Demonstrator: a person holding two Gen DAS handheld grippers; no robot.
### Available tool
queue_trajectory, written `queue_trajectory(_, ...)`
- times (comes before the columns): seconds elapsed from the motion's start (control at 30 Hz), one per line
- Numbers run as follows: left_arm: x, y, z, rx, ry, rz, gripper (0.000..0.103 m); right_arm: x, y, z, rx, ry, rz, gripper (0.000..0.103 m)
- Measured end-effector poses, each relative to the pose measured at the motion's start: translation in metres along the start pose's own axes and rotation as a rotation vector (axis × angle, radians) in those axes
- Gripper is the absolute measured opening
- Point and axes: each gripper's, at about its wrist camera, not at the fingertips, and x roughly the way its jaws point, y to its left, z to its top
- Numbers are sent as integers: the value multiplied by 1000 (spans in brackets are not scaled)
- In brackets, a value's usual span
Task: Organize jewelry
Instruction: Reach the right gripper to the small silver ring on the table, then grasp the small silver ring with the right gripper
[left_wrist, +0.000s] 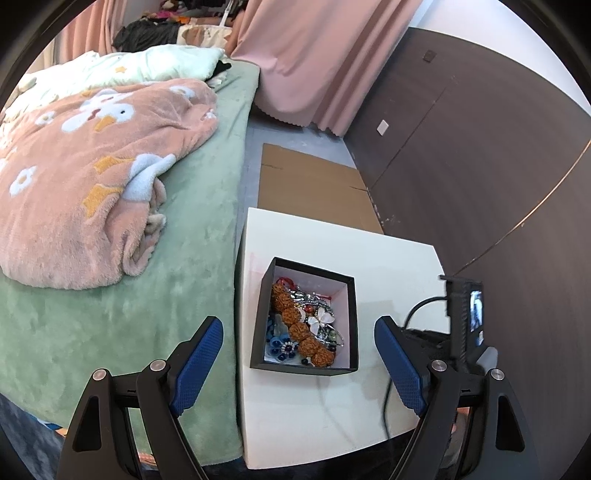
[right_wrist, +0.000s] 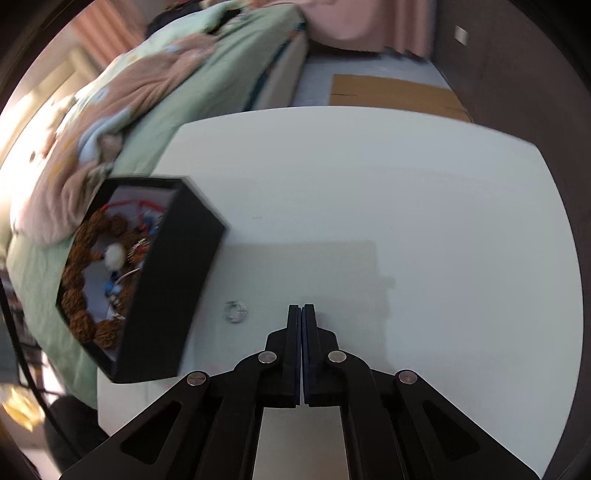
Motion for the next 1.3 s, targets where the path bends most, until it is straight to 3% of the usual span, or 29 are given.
queue_trajectory(0.07,1,-1,0,1,4,-1,85,-4,-10,1,33,-6,-2,1)
queue_trajectory(0.3,1,-2,0,4,3,-2,85,-11,-27,1,127,1,150,5)
queue_trajectory(0.37,-1,0,0,2,2,2,85,-8,-10,1,46,16,110,32)
queue_trajectory(0.4,-2,2,0,1,0,4,85,-6,-3,2,13,12,90,38)
queue_trajectory(0.57,-5,15,0,-23,-6,15,85,-8,30,-4,-178,7,46,47)
queue_trajectory(0.73,-2,27,0,-61,1,4,85,6,48,-8,-302,20,-42,48)
queue_trajectory(0.83,-1,27,0,-58,4,0,85,7,56,-6,-351,-26,-70,48)
queue_trajectory(1.0,-4,30,1,-54,0,1,85,13,57,0,-336,-57,-18,45)
queue_trajectory(1.1,-5,34,1,-66,-2,1,85,14,62,1,-348,-78,-6,34)
queue_trajectory(1.17,-6,35,1,-66,-2,2,85,13,67,-2,-362,-84,4,21)
queue_trajectory(1.3,-9,34,0,-61,-6,4,85,14,70,-1,-359,-78,16,13)
